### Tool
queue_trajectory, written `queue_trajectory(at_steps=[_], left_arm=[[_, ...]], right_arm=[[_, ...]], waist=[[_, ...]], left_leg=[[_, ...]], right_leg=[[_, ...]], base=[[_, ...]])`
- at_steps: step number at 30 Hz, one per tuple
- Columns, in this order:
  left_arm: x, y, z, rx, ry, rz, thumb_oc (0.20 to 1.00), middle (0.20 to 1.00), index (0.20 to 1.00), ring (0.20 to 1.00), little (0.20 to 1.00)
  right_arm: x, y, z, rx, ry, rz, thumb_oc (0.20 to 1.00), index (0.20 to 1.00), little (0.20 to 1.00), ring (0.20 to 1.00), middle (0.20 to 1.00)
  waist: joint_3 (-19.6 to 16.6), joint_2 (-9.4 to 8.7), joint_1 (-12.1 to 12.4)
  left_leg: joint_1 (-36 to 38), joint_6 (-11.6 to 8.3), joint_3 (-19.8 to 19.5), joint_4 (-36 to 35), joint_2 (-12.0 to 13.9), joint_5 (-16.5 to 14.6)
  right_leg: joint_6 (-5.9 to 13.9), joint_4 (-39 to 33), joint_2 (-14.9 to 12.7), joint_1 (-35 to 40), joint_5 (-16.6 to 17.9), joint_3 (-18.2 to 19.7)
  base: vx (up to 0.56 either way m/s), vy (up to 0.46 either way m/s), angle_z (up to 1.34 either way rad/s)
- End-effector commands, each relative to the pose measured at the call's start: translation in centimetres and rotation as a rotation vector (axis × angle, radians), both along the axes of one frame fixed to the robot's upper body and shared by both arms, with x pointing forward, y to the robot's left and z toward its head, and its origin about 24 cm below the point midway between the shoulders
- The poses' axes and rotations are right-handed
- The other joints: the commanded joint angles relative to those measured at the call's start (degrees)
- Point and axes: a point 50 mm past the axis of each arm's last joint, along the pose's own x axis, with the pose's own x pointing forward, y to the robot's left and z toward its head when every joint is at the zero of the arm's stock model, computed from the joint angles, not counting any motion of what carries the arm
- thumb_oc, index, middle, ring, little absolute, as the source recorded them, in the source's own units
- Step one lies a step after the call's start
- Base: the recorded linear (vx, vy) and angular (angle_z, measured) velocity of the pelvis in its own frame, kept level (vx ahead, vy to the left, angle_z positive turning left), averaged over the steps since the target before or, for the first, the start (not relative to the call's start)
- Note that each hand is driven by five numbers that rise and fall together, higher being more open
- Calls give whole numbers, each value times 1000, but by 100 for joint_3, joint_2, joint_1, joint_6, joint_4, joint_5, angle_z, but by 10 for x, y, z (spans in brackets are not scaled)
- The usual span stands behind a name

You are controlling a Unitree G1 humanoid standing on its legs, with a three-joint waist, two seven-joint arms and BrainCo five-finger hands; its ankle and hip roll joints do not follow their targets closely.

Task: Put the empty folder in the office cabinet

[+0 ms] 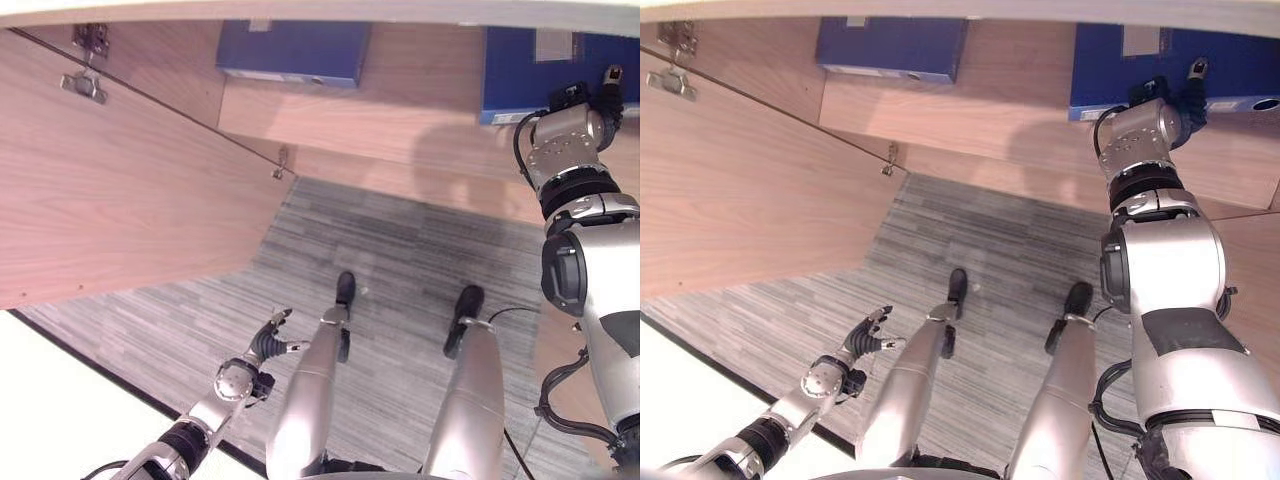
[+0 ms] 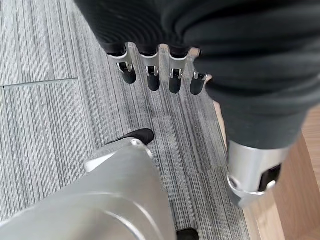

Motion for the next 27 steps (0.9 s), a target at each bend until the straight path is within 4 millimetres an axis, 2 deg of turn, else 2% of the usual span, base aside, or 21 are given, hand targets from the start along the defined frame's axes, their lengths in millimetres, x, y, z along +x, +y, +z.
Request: queue_trajectory(at_steps=[1, 9, 10, 11, 12, 19, 27], left_arm=[[-1, 25, 1, 62, -5, 56, 1000, 1000, 1000, 1000, 1000], [-8, 23, -3, 57, 13, 39, 1000, 1000, 1000, 1000, 1000], [-8, 23, -3, 57, 13, 38, 1000, 1000, 1000, 1000, 1000], [-9, 23, -4, 54, 18, 43, 1000, 1000, 1000, 1000, 1000], [-9, 24, -4, 55, 22, 44, 1000, 1000, 1000, 1000, 1000], [-11, 25, -7, 63, 39, 49, 1000, 1000, 1000, 1000, 1000], [-14, 25, -11, 70, 64, 31, 1000, 1000, 1000, 1000, 1000]], right_arm=[[-19, -23, 52, -108, -113, -125, 200, 200, 200, 200, 200], [-24, -30, 67, -176, -119, -126, 200, 200, 200, 200, 200], [-24, -31, 67, -176, -119, -126, 369, 369, 369, 369, 369], [-24, -33, 65, -156, -125, -125, 749, 749, 749, 749, 749], [-24, -32, 64, -138, -132, -116, 1000, 1000, 1000, 1000, 1000], [-22, -32, 61, -67, -169, -91, 1000, 1000, 1000, 1000, 1000], [-24, -44, 44, 36, -124, -86, 1000, 1000, 1000, 1000, 1000]], waist=[[230, 21, 6], [207, 81, 48], [208, 82, 48], [192, 91, 62], [185, 100, 73], [133, 112, 93], [11, 151, 144]], left_leg=[[280, 62, -154, 331, 96, -973], [251, 65, -159, 266, 45, -928], [253, 65, -160, 263, 45, -926], [294, 66, -154, 208, 40, -916], [329, 68, -154, 163, 44, -907], [437, 56, -169, 43, 44, -878], [777, 10, -213, -345, 46, -751]], right_leg=[[105, 725, 209, 485, -1223, 204], [81, 820, 205, 384, -1233, 260], [81, 818, 205, 385, -1232, 259], [80, 799, 218, 403, -1241, 250], [84, 797, 226, 413, -1246, 247], [88, 760, 226, 462, -1252, 247], [126, 528, 216, 758, -1198, 172]], base=[[0, 0, 0], [0, 0, 0], [0, 0, 0], [0, 0, 0], [0, 0, 0], [-2, -1, 0], [-3, -2, -1]])
